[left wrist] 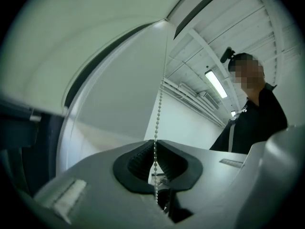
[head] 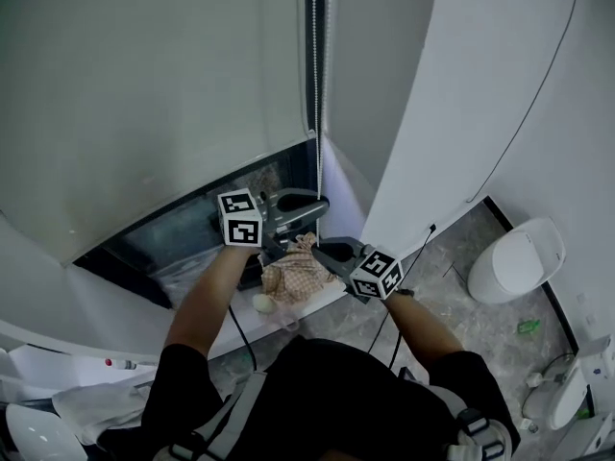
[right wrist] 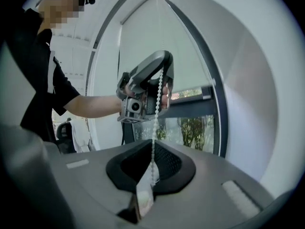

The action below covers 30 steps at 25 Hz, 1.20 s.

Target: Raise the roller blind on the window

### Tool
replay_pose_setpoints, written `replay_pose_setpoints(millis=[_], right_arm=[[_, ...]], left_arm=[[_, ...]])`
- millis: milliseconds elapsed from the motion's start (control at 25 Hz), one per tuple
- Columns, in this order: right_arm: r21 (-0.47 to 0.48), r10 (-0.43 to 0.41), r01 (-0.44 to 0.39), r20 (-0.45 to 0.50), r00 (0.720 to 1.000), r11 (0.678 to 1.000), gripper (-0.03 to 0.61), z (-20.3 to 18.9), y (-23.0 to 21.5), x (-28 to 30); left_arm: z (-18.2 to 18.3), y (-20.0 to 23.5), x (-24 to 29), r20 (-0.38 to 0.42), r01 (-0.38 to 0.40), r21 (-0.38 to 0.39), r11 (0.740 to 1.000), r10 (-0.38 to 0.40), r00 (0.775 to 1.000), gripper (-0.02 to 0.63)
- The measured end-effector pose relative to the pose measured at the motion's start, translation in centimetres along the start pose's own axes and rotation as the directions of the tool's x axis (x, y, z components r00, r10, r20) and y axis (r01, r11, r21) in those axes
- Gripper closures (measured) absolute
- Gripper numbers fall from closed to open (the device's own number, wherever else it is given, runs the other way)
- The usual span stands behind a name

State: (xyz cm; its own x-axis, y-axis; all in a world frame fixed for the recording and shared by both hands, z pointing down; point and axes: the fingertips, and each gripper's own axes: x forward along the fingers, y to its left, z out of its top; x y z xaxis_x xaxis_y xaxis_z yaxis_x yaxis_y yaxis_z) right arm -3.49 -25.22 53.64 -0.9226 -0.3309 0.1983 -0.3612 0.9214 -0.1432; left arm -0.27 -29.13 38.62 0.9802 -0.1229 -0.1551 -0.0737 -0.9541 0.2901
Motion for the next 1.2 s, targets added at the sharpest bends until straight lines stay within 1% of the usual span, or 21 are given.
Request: replay_pose_setpoints(millis=[40, 120, 160, 240, 280, 320, 360, 400, 440, 520, 600, 680, 800, 1000, 1040, 1120, 1200], right_arm=[[0.023, 0.006, -0.005, -0.024, 1.000, 1.000, 0.560, -1.6, 0.2, 0.0], [0.065, 0.012, -0.009, -0.039, 0.999, 0.998, 0.560, -3.0, 0.2, -0.3], [0.067, 0.018, -0.015, -0.043, 0.999, 0.998, 0.560, -3.1, 0.3, -0.5], [0.031, 0.047, -0.045, -0.057, 0.997, 0.999, 0.555, -2.7, 0.8, -0.8], [0.012, 0.063, -0.062, -0.061, 0.996, 0.998, 0.514, -2.2, 1.1, -1.2], [0.000, 0.075, -0.075, -0.054, 0.996, 0.997, 0.429, -1.4, 1.2, -1.7], [-0.010, 0.080, -0.080, -0.034, 0.996, 0.997, 0.393, -0.3, 1.2, -2.3], [-0.022, 0.074, -0.074, -0.003, 0.997, 0.997, 0.375, 1.3, 0.9, -3.0], [-0.041, 0.061, -0.059, 0.037, 0.997, 0.997, 0.370, 3.1, 0.5, -3.8], [-0.084, 0.037, -0.025, 0.135, 0.990, 0.996, 0.370, 7.7, -0.4, -5.1], [-0.127, 0.030, 0.000, 0.231, 0.972, 0.992, 0.370, 12.6, -0.7, -6.0], [-0.162, 0.036, 0.014, 0.302, 0.953, 0.987, 0.370, 16.8, -0.4, -6.2], [-0.183, 0.055, 0.014, 0.369, 0.928, 0.983, 0.370, 21.6, 0.3, -5.2], [-0.178, 0.093, -0.016, 0.431, 0.898, 0.984, 0.371, 26.5, 1.0, -3.2], [-0.171, 0.095, -0.019, 0.446, 0.890, 0.985, 0.392, 27.4, 1.0, -3.1], [-0.158, 0.086, -0.011, 0.479, 0.873, 0.987, 0.466, 28.6, 1.1, -3.3], [-0.145, 0.065, 0.010, 0.503, 0.862, 0.989, 0.554, 29.0, 0.9, -3.4]], left_arm=[[-1.6, 0.0, -0.2, -0.007, -0.002, -0.022, 1.000, 0.002, 1.000, 0.597], [-3.0, -0.2, -0.5, 0.031, -0.001, -0.076, 0.997, 0.003, 1.000, 0.597], [-3.1, -0.2, -0.6, 0.060, -0.003, -0.094, 0.996, 0.008, 0.998, 0.597], [-2.7, -0.3, -0.6, 0.094, -0.017, -0.095, 0.995, 0.026, 0.995, 0.597], [-2.5, -0.3, -0.5, 0.095, -0.028, -0.084, 0.996, 0.036, 0.995, 0.597], [-2.4, -0.3, -0.5, 0.087, -0.042, -0.068, 0.997, 0.048, 0.995, 0.597], [-2.4, -0.2, -0.5, 0.074, -0.055, -0.050, 0.997, 0.059, 0.996, 0.597], [-2.4, -0.2, -0.6, 0.063, -0.066, -0.036, 0.997, 0.068, 0.996, 0.597], [-2.4, -0.2, -0.7, 0.057, -0.071, -0.030, 0.997, 0.073, 0.996, 0.597], [-2.3, 0.1, -1.0, 0.066, -0.075, -0.039, 0.996, 0.077, 0.995, 0.597], [-2.2, 0.3, -1.3, 0.087, -0.074, -0.056, 0.996, 0.079, 0.993, 0.597], [-2.1, 0.3, -1.4, 0.101, -0.071, -0.068, 0.995, 0.077, 0.992, 0.597], [-2.0, -0.1, -1.4, 0.106, -0.066, -0.069, 0.995, 0.073, 0.992, 0.597], [-2.1, -0.6, -1.4, 0.108, -0.067, -0.063, 0.996, 0.073, 0.991, 0.597], [-2.1, -0.7, -1.4, 0.108, -0.067, -0.063, 0.996, 0.073, 0.991, 0.597], [-2.1, -1.0, -1.4, 0.110, -0.066, -0.061, 0.996, 0.072, 0.991, 0.597], [-2.2, -1.2, -1.6, 0.115, -0.064, -0.059, 0.996, 0.070, 0.991, 0.597]])
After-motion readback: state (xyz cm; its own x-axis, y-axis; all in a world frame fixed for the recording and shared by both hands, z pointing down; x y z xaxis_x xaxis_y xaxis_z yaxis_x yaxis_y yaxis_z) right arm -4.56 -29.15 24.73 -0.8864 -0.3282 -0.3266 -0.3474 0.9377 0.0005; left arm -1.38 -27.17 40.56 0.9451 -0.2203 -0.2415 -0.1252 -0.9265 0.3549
